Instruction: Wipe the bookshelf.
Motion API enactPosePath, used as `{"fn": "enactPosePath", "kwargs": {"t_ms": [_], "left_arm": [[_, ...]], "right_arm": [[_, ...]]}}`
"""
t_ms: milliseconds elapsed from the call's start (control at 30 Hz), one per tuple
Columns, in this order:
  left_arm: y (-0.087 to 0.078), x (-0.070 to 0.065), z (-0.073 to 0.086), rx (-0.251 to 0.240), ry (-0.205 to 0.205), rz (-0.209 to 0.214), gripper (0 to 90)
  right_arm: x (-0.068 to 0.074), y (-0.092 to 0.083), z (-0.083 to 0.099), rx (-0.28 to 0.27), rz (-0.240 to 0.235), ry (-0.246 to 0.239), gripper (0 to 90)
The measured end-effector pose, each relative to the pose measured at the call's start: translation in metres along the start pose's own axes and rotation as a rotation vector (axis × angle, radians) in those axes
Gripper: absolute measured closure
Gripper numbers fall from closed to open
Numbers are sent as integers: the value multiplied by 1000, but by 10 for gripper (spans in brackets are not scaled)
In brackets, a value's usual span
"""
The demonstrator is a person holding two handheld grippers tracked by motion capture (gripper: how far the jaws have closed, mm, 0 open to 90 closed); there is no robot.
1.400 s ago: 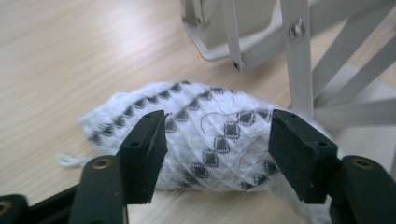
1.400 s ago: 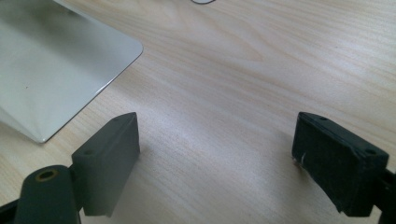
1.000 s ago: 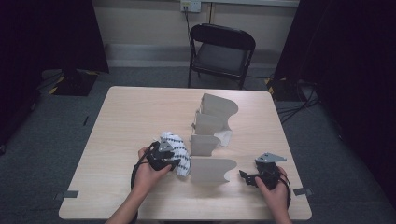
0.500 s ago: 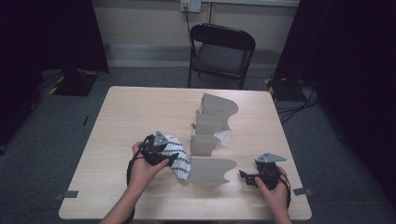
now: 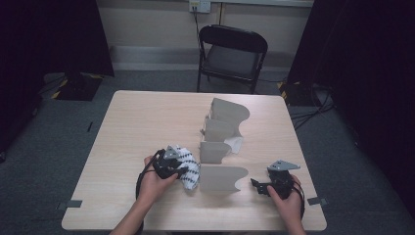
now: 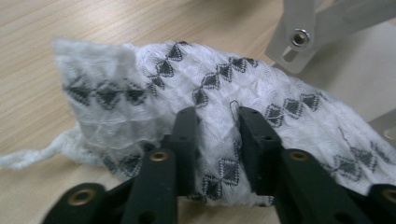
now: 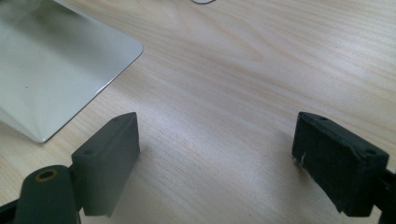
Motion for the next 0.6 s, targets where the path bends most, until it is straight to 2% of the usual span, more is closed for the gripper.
{"fn": "enactPosePath", "kwargs": {"t_ms": [33, 67, 100, 133, 233, 267, 300, 333, 400, 433, 500, 600], "left_arm": [[-1, 0, 1, 10, 6, 3, 733], [-2, -1, 0, 15, -13, 9, 745], [-2, -1, 0, 15, -13, 9, 757], [-5, -1, 0, 33, -28, 14, 765], [-12, 0, -6, 25, -28, 4, 772], [-23, 2, -18, -12, -18, 12, 772], [-23, 2, -18, -12, -18, 12, 771], [-39, 4, -37, -53, -3, 4, 771], [-52, 5, -54, -90, 7, -1, 771], [-60, 5, -64, -110, 0, -1, 770], [-76, 7, -82, -150, 23, -22, 769], [-90, 6, -99, -188, 31, -24, 768]], "right_arm": [[0, 0, 0, -1, 0, 1, 142], [0, 0, 0, -1, -1, 0, 142], [0, 0, 0, -1, -1, 0, 142], [0, 0, 0, 0, -2, 0, 142], [0, 0, 0, 0, -2, 1, 142], [0, 0, 0, -1, -1, 1, 142], [0, 0, 0, -1, -1, 1, 142], [0, 0, 0, 0, -2, 1, 142], [0, 0, 0, 0, -2, 1, 142], [0, 0, 0, 0, -2, 1, 142], [0, 0, 0, 0, -2, 1, 142], [0, 0, 0, -1, -2, 1, 142]]}}
Point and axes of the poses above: each handheld gripper's, and its own axes: y roughly forward along the jaws, z roughly out of its underside, x roughly to its left, the point moved 8 cm from there along y, roughly forward along the jaws, and after that the axes turned 11 degrees about -z, right-handed, at the moved point
